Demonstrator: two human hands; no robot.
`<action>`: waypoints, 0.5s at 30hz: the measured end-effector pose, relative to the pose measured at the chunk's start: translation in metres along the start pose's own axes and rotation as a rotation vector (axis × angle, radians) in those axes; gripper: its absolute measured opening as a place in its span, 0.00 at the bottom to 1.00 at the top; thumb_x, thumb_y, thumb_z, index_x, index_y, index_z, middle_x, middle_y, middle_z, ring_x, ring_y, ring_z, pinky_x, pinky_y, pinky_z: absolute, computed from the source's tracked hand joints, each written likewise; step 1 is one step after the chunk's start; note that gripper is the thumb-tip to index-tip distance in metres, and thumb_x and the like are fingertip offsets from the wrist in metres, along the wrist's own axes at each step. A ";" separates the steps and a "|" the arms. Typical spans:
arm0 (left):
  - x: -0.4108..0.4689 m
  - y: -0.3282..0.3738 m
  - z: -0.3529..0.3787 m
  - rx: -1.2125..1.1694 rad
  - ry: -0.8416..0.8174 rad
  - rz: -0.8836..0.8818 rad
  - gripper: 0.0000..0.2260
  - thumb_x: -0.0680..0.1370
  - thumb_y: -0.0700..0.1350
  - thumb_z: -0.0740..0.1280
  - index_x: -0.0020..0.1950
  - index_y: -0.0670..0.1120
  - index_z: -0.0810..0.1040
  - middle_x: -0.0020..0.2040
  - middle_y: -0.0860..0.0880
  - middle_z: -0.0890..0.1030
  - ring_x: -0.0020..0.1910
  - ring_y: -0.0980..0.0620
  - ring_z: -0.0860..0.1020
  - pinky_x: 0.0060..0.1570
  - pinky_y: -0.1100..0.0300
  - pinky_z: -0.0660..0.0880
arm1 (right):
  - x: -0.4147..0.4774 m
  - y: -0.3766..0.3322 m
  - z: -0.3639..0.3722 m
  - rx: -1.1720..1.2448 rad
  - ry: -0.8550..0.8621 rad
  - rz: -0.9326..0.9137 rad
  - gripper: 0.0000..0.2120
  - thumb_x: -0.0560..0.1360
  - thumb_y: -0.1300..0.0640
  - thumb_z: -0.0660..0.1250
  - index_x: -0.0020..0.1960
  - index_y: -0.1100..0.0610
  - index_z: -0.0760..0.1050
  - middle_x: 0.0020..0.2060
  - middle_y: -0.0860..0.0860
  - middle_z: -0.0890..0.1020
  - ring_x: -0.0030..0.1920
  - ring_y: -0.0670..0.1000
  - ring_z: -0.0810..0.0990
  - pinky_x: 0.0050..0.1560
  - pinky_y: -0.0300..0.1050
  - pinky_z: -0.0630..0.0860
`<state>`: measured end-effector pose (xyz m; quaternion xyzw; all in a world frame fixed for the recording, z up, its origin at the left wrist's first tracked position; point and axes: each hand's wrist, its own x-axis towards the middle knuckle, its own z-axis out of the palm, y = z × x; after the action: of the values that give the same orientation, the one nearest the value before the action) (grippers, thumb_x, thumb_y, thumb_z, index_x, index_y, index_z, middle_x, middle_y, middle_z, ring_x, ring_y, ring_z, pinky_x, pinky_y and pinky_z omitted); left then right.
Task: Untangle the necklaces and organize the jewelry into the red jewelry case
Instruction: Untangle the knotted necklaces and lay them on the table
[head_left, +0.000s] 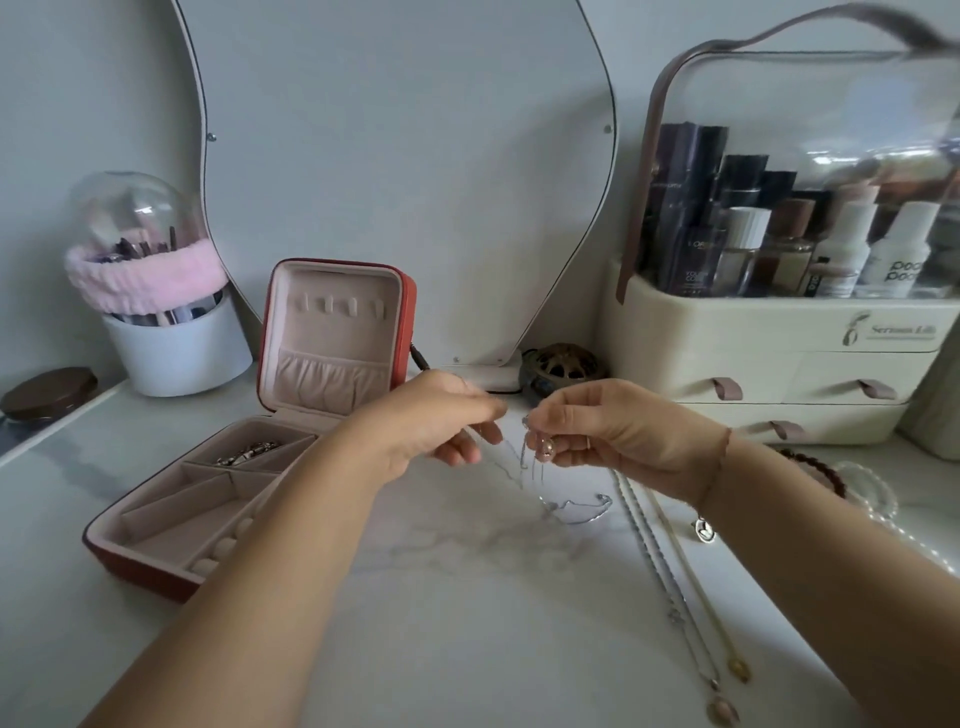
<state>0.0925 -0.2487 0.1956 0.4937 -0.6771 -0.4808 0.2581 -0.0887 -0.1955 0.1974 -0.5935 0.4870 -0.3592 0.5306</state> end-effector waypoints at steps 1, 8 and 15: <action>0.000 0.000 0.001 0.010 -0.007 -0.018 0.10 0.79 0.44 0.66 0.55 0.40 0.78 0.43 0.47 0.84 0.24 0.55 0.74 0.25 0.65 0.69 | 0.001 0.001 0.000 0.019 -0.007 0.007 0.06 0.68 0.53 0.71 0.38 0.57 0.79 0.35 0.52 0.81 0.36 0.47 0.77 0.46 0.40 0.73; 0.001 -0.006 0.001 0.290 0.129 0.018 0.12 0.79 0.51 0.64 0.48 0.44 0.80 0.43 0.50 0.85 0.21 0.52 0.75 0.24 0.64 0.69 | 0.003 0.015 0.001 0.173 0.013 0.021 0.08 0.65 0.54 0.73 0.37 0.57 0.78 0.30 0.51 0.75 0.30 0.47 0.71 0.38 0.38 0.72; -0.008 0.008 0.009 -0.053 -0.084 0.201 0.17 0.71 0.56 0.68 0.50 0.45 0.82 0.43 0.50 0.85 0.44 0.56 0.82 0.44 0.65 0.74 | 0.006 0.022 -0.006 0.154 0.134 -0.063 0.03 0.72 0.63 0.69 0.45 0.60 0.80 0.35 0.52 0.81 0.34 0.46 0.78 0.44 0.38 0.75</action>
<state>0.0846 -0.2377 0.2005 0.3956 -0.7205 -0.4904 0.2896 -0.0974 -0.2020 0.1767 -0.5406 0.4734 -0.4512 0.5292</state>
